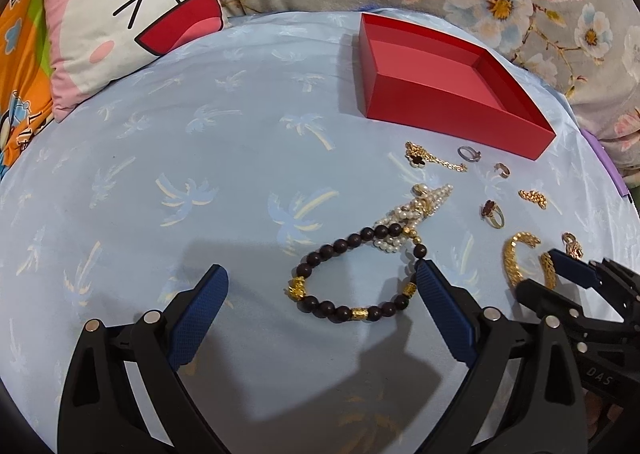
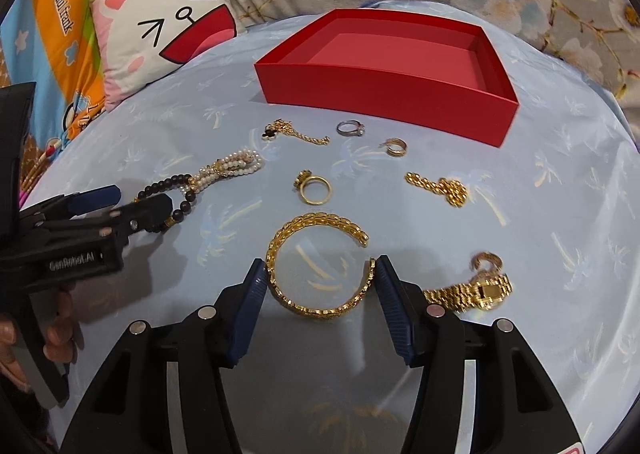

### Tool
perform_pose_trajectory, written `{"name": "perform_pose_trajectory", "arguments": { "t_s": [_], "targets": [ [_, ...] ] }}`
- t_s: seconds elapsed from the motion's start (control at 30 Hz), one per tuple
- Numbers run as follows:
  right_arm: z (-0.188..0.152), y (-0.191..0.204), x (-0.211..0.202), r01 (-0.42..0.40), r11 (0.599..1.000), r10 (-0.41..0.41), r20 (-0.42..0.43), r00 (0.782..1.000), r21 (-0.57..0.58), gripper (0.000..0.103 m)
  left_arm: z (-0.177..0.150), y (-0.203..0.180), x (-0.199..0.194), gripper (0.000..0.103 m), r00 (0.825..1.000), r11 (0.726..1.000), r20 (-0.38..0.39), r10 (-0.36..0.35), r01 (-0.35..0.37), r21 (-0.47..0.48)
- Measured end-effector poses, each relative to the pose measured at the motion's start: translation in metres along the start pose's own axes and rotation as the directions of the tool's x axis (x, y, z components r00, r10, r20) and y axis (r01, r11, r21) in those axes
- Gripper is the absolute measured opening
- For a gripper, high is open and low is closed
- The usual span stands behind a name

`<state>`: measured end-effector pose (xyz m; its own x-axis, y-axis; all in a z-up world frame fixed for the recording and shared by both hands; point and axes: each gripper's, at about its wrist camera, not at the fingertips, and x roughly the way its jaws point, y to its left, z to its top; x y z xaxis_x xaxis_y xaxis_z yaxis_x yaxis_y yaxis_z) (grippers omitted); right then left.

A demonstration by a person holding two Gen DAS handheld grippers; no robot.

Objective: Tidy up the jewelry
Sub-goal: 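Move the right tool to the gold cuff bangle while the left tool approaches the black bead bracelet, then close the right tool on the gold bangle while the left tool grasps the bead bracelet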

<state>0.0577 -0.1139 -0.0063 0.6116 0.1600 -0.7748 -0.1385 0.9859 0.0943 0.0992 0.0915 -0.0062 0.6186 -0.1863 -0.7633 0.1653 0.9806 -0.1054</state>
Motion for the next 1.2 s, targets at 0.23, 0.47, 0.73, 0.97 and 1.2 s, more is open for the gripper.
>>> {"name": "perform_pose_trajectory", "arguments": {
  "t_s": [0.23,0.47,0.73,0.97,1.2],
  "targets": [
    [-0.005,-0.005,-0.004,-0.005,1.0,0.005,0.013,1.0,0.018,0.055,0.004,0.011,0.003,0.08,0.998,0.998,0.001,0.056,-0.056,0.003],
    [-0.004,-0.004,-0.003,-0.011,1.0,0.011,0.015,1.0,0.025,0.055,0.005,-0.001,0.003,0.052,0.999,0.996,0.008,0.035,-0.036,0.08],
    [-0.004,-0.005,-0.003,-0.017,0.999,0.017,0.017,1.0,0.028,0.055,0.004,-0.004,0.001,0.007,0.999,0.995,0.007,-0.037,0.036,0.089],
    [-0.005,-0.005,-0.005,-0.024,0.999,0.023,0.02,1.0,0.033,0.054,0.001,-0.013,-0.007,0.007,0.994,0.99,-0.014,-0.109,0.11,0.087],
    [-0.004,-0.005,-0.016,-0.033,0.999,0.032,0.05,0.998,0.034,0.054,0.004,-0.025,-0.043,0.007,0.982,0.978,0.036,-0.185,0.181,0.101]
  ]
}}
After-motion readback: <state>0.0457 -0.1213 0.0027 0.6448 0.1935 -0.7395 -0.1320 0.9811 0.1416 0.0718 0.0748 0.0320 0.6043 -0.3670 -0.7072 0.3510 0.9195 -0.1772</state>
